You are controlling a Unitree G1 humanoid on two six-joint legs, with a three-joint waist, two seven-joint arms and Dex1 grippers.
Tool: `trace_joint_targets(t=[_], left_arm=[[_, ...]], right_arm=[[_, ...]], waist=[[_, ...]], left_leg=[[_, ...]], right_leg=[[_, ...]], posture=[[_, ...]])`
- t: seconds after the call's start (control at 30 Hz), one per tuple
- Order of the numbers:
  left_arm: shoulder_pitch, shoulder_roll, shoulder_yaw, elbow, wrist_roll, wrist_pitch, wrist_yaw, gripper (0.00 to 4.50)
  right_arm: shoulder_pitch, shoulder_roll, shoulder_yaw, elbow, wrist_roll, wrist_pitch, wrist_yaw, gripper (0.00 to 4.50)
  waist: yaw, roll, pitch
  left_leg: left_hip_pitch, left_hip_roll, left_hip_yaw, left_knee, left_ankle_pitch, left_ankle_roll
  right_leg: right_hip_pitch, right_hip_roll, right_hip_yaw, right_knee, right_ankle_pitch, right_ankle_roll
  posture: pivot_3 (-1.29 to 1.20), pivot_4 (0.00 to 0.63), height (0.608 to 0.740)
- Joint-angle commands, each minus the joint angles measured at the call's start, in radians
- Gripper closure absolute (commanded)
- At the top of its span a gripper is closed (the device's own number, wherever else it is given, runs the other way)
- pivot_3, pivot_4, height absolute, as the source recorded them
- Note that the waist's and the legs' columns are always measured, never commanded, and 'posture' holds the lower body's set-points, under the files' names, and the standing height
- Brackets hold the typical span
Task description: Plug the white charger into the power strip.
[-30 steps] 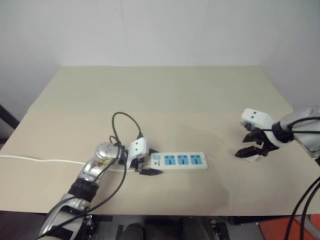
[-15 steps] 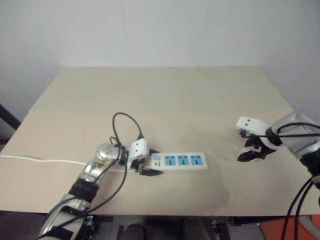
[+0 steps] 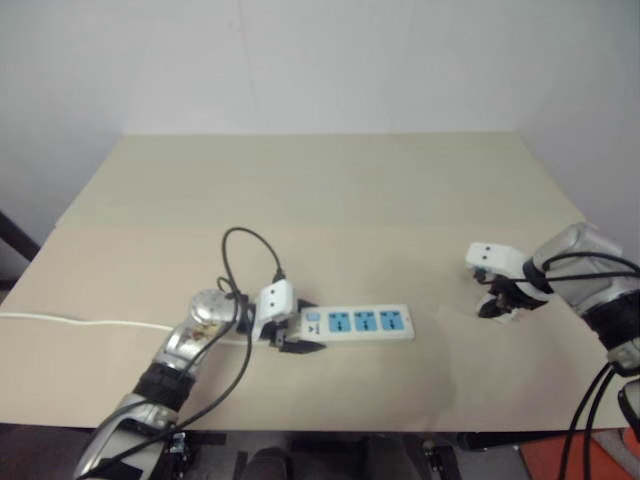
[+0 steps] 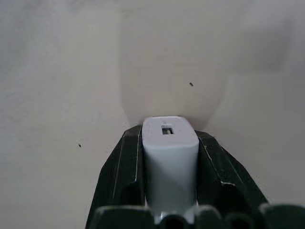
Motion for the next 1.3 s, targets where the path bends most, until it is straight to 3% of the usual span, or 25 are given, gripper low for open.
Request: trace_joint_targets(t=[0.03, 0.3, 0.47, 0.6, 0.83, 1.3], left_arm=[[0.025, 0.026, -0.036, 0.02, 0.051, 0.018, -0.009, 1.21], [-0.016, 0.015, -0.042, 0.103, 0.063, -0.064, -0.037, 1.21], [-0.051, 0.003, -0.041, 0.178, 0.058, -0.112, -0.055, 1.21], [-0.068, 0.007, -0.044, 0.21, 0.06, -0.119, -0.068, 1.21], [-0.071, 0.017, -0.041, 0.195, 0.05, -0.074, -0.101, 1.21], [-0.022, 0.036, -0.022, 0.101, 0.037, 0.001, -0.091, 1.21]], right_arm=[[0.015, -0.003, -0.027, -0.013, -0.021, -0.02, 0.008, 3.37], [-0.113, 0.126, -0.297, -0.24, 0.187, 0.284, -0.039, 3.37], [-0.015, 0.275, -0.545, -0.474, 0.388, 0.378, -0.151, 3.37], [0.155, 0.441, -0.637, -0.646, 0.502, 0.259, -0.256, 3.37], [0.288, 0.595, -0.579, -0.621, 0.554, 0.086, -0.328, 3.37], [0.363, 0.71, -0.379, -0.385, 0.507, -0.344, -0.249, 3.37]], waist=[[0.0, 0.0, 0.0], [-0.005, 0.002, -0.001], [0.008, -0.003, -0.005], [0.003, -0.006, -0.007], [-0.007, -0.006, -0.008], [-0.02, -0.006, -0.008]], left_leg=[[0.0, 0.0, 0.0, 0.0, 0.0, 0.0], [0.0, 0.0, 0.0, 0.0, 0.001, -0.001], [-0.001, 0.0, -0.004, -0.001, 0.001, -0.002], [-0.001, 0.0, -0.004, -0.001, 0.001, -0.002], [0.003, 0.0, -0.003, -0.001, 0.002, -0.002], [0.004, 0.001, -0.004, -0.002, 0.002, -0.002]], right_leg=[[0.0, 0.0, 0.0, 0.0, 0.0, 0.0], [-0.001, 0.001, 0.001, 0.001, 0.001, -0.001], [0.0, 0.001, -0.003, 0.002, 0.001, -0.001], [0.001, 0.001, -0.003, 0.003, 0.001, -0.001], [0.002, 0.001, -0.001, 0.002, 0.002, -0.001], [0.003, 0.002, -0.002, 0.002, 0.002, -0.001]], posture=[[0.0, 0.15, 0.74], [0.0, 0.15, 0.74], [0.0, 0.15, 0.74], [0.0, 0.15, 0.74], [0.0, 0.15, 0.74], [0.0, 0.15, 0.74]])
